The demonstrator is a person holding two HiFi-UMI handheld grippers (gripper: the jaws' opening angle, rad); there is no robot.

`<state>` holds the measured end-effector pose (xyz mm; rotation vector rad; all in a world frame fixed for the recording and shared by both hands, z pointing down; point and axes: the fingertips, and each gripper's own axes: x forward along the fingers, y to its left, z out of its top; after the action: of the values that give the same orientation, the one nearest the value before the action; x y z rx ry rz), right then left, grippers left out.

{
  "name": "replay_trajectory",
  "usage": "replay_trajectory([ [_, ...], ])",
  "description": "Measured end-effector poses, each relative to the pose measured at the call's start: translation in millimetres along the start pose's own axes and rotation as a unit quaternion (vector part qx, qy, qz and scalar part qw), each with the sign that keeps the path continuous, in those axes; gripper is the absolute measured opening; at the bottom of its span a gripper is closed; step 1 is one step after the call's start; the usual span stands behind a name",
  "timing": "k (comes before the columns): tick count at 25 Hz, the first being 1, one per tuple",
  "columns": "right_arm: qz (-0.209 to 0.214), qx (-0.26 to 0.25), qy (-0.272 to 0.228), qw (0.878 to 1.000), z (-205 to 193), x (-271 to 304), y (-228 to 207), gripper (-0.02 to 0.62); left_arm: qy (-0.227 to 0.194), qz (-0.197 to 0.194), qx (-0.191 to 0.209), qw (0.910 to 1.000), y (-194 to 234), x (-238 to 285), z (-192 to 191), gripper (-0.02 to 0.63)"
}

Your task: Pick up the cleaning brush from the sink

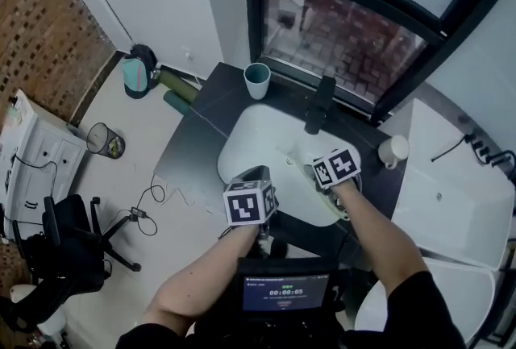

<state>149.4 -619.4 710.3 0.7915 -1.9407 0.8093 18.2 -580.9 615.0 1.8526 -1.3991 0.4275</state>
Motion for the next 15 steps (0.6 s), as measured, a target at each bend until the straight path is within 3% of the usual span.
replay_trajectory([
  [3,-0.001,0.004,0.055,0.999,-11,57,-34,0.186,0.018,0.004,-0.011,0.9998,10,48,2,0.028],
  [9,-0.013,-0.002,0.098,0.995,-19,136,-68,0.186,0.033,0.002,-0.009,0.9994,31,112,4,0.038],
  [12,-0.006,-0.021,0.09,0.996,-14,160,-69,0.186,0.049,0.006,-0.019,0.9986,39,132,-8,0.037],
  [15,-0.018,-0.016,0.136,0.99,-33,171,-81,0.186,0.055,0.007,-0.031,0.998,39,141,-12,0.037],
])
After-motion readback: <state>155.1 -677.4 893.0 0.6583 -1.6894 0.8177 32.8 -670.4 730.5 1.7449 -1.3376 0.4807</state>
